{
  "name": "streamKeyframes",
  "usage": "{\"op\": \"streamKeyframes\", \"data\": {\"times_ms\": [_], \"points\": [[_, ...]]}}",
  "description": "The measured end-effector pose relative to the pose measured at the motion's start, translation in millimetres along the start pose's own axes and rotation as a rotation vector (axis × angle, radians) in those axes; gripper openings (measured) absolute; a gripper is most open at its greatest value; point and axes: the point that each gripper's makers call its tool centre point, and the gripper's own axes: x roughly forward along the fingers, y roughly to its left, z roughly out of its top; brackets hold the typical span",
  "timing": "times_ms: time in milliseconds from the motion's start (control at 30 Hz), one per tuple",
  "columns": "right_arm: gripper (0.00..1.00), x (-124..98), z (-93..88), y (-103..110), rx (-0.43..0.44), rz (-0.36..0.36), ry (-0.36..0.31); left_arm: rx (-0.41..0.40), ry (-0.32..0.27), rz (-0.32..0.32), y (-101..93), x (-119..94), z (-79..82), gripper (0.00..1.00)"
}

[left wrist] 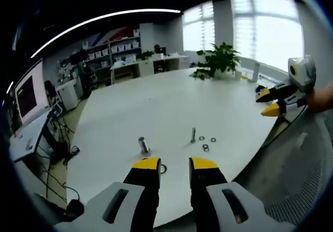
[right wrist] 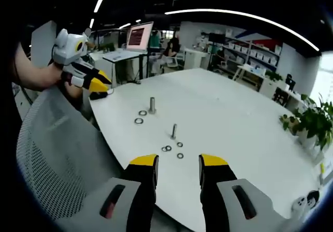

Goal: Place the washer onto the threaded stud by aligning its center hole with the stud, sliding it down to the base, and recovering from edge contact or off-axis alignment until the washer reaches the visible bottom stop.

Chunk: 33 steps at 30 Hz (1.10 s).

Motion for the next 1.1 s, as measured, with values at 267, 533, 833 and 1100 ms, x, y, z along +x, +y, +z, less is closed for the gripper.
{"op": "streamKeyframes", "data": {"times_ms": [267, 533, 833, 1100], "points": [[0.34, -1.5, 1.3, -2.7, 0.019, -0.004, -0.012, 0.024, 0.033, 0.009, -0.4, 3.1, -5.3, 0.19], [0.34, -1.6, 6.4, 3.1, 0.02, 0.022, -0.039, 0.056, 0.062, 0.038, 1.9, 4.9, -9.8, 0.18], [0.33, -2.4, 11.3, 15.7, 0.012, 0.078, -0.062, 0.075, 0.116, 0.072, 6.6, 5.8, -19.7, 0.18], [0.34, -2.1, 13.1, 19.3, 0.037, 0.11, -0.071, 0.07, 0.149, 0.105, 13.2, 5.7, -25.5, 0.18]]}}
